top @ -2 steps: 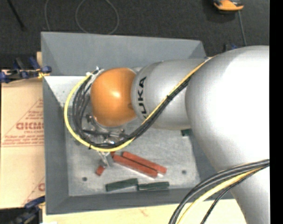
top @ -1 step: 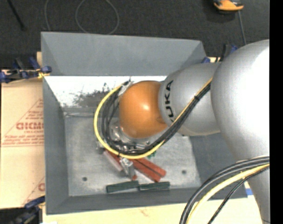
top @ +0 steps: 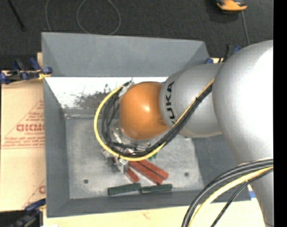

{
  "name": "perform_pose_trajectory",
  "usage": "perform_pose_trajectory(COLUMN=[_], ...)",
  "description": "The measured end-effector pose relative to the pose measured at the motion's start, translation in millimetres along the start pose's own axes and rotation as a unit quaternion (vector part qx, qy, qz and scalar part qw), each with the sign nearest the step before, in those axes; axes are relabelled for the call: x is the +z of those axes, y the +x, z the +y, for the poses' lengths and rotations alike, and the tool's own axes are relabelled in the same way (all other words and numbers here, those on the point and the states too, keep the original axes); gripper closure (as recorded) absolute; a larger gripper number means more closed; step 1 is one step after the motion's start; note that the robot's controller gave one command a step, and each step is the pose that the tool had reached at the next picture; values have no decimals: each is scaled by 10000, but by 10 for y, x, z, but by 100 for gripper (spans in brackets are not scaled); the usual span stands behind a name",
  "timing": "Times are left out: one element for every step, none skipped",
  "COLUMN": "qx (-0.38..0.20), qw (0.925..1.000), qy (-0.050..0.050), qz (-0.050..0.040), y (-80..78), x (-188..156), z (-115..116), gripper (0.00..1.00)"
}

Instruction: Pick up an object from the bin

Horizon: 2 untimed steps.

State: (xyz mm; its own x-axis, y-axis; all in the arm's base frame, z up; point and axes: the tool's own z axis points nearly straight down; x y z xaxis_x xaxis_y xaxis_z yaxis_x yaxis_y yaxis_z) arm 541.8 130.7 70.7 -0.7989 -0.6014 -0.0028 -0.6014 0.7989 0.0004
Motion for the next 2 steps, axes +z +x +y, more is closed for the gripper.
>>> perform_pose_trajectory(qx=[960, 2152], qw=[9954, 9766], qy=[5, 6], qz=[-27, 3], y=[-127, 154], x=[-665, -793], z=[238, 230], gripper=[100, 100])
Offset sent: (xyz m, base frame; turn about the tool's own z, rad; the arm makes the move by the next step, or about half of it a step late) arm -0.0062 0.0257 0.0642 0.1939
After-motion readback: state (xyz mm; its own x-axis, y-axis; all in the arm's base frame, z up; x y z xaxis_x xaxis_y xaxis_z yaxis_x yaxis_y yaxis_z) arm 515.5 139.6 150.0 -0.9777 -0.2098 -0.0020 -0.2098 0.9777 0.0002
